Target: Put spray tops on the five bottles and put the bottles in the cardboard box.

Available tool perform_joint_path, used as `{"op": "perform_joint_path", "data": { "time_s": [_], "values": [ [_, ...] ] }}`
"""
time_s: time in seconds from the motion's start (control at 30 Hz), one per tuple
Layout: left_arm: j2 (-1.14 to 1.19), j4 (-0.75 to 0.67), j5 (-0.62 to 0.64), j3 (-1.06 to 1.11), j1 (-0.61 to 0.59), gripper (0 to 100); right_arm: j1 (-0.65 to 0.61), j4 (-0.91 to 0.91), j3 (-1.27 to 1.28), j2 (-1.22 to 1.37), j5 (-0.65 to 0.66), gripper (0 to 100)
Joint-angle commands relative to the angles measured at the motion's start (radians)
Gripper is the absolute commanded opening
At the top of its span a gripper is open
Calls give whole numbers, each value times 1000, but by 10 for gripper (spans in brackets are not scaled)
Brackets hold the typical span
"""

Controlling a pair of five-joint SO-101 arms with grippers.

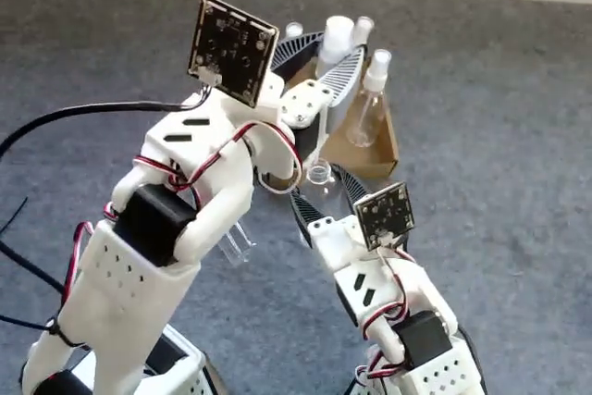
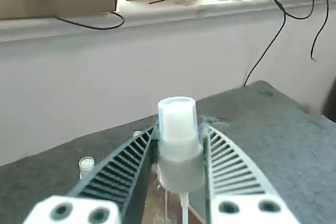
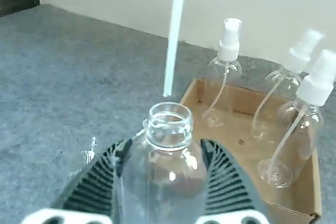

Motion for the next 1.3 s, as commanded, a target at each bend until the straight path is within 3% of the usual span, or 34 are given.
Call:
{"op": "perform_joint_path", "data": {
  "time_s": [0.0,0.43,0.57,0.8,1.03,1.27],
  "values": [
    [-15,-51,2,24,10,5,-8,-30,-8,-16,-6,4],
    [-28,-38,3,193,12,5,-2,-31,-15,-18,-11,4],
    [-113,31,3,285,13,11,22,-35,-16,-18,-12,4],
    [-328,55,2,478,8,174,25,-36,-15,-18,-12,4],
    [-358,57,-97,420,7,189,24,-36,-10,-18,-12,4],
    [-355,51,-97,421,-137,188,24,-33,-8,-18,-12,4]
  ]
}}
